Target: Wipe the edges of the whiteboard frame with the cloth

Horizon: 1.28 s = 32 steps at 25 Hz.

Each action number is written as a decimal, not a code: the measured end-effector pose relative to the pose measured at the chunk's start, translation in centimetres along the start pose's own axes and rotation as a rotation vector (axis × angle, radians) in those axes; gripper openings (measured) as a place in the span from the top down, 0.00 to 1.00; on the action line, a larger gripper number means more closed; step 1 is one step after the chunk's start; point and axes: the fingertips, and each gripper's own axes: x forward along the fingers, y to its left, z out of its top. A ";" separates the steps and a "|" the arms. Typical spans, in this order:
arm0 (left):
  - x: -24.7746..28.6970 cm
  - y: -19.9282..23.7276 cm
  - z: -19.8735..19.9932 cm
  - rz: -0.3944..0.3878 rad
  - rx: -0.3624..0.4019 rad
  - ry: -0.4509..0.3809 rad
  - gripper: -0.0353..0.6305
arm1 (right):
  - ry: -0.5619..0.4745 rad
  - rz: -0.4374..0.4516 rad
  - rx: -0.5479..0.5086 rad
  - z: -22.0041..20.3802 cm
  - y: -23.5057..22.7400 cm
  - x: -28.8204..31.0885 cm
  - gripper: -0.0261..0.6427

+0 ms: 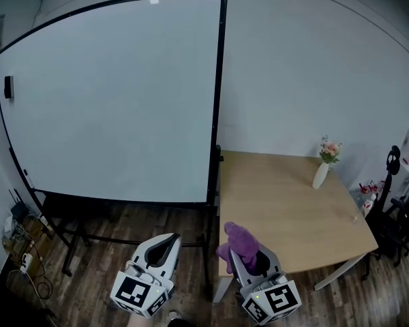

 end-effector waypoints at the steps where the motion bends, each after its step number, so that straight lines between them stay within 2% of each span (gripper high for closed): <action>1: 0.3 0.4 -0.3 0.004 -0.006 0.004 0.92 | 0.002 0.001 0.005 -0.2 -0.2 0.4 0.79; 6: 2.2 2.5 -1.3 -0.008 -0.039 0.010 0.92 | 0.006 -0.014 0.006 -0.6 -1.0 2.7 0.79; 18: 7.8 9.0 -1.7 -0.074 -0.030 -0.017 0.92 | -0.021 -0.074 -0.001 -0.5 -3.1 10.5 0.79; 32: 13.9 16.8 -3.9 -0.154 -0.038 -0.029 0.92 | -0.036 -0.146 -0.003 -2.2 -5.0 19.7 0.79</action>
